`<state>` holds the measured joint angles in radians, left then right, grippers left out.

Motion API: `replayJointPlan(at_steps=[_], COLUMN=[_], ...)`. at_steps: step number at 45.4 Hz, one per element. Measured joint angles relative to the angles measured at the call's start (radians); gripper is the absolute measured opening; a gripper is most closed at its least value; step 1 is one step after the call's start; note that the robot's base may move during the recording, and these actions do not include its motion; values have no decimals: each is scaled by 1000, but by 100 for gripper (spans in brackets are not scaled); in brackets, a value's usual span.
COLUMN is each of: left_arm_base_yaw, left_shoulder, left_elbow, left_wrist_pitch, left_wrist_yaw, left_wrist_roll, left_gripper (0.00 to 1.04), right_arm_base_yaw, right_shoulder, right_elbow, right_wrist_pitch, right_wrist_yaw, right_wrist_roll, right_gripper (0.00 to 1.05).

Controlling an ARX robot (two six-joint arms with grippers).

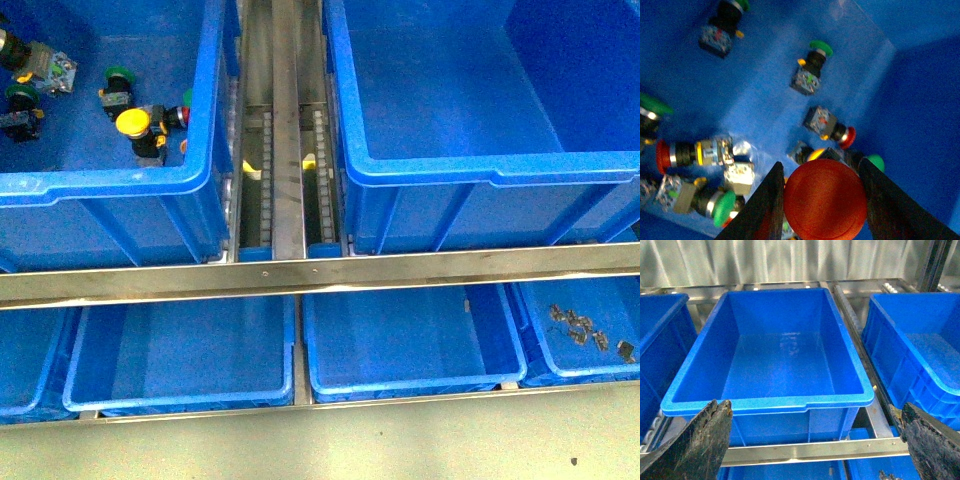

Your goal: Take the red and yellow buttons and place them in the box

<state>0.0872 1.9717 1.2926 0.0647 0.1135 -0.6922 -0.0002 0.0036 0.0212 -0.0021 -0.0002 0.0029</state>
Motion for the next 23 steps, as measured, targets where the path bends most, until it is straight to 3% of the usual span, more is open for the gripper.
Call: replayJointPlan(at_steps=[13, 23], left_arm_base_yaw=[-110, -288], left_shoulder=[-166, -229], left_elbow=[-130, -132], left_wrist_pitch=[-13, -32], left_wrist_yaw=[123, 201], left_wrist_roll=[-90, -163], left_gripper=[36, 36], right_arm_base_yaw=[0, 0], right_shoulder=[0, 0], right_elbow=[0, 0], right_wrist_pitch=[0, 0], right_wrist_yaw=[0, 0], right_wrist_roll=[0, 0], right_gripper=[99, 99])
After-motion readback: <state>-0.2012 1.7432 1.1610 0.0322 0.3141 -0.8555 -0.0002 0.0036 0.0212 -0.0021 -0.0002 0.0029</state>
